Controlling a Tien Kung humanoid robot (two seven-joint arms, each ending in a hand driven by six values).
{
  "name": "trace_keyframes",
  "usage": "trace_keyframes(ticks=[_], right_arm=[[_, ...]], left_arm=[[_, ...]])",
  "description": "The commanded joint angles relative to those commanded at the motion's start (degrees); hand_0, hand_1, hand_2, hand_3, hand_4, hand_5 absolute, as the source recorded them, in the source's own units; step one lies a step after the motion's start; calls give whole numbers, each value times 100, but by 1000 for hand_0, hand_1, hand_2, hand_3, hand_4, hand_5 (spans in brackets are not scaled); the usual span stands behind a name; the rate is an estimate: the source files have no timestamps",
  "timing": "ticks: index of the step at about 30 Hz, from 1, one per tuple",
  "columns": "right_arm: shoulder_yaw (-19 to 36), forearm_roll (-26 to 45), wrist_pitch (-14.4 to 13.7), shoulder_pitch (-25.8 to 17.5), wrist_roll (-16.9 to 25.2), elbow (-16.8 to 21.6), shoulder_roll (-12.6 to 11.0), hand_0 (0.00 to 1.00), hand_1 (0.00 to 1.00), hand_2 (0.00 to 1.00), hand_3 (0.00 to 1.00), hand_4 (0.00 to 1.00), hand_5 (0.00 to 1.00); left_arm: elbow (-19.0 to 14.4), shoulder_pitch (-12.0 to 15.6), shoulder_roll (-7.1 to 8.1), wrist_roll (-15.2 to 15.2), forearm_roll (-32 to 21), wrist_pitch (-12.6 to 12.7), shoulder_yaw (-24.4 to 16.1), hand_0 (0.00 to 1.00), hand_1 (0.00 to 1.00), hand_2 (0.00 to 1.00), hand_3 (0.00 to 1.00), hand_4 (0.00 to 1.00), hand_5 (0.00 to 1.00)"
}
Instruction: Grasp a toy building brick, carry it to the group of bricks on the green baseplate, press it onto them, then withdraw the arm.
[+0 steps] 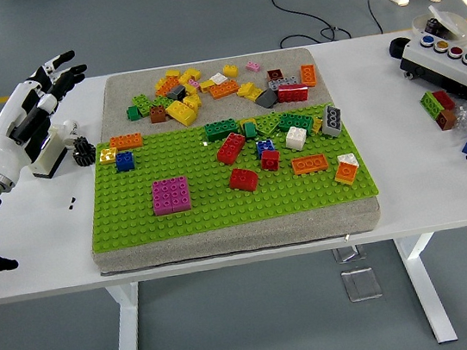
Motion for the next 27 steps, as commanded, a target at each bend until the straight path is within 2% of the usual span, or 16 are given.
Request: trace_keyframes(ticks=[27], right_arm=[[5, 26, 21, -29, 26, 0, 5, 758, 687, 735, 646, 899, 473]], left_arm=[[144, -88, 16, 43, 178, -152, 11, 998, 891, 867, 921, 998, 719]])
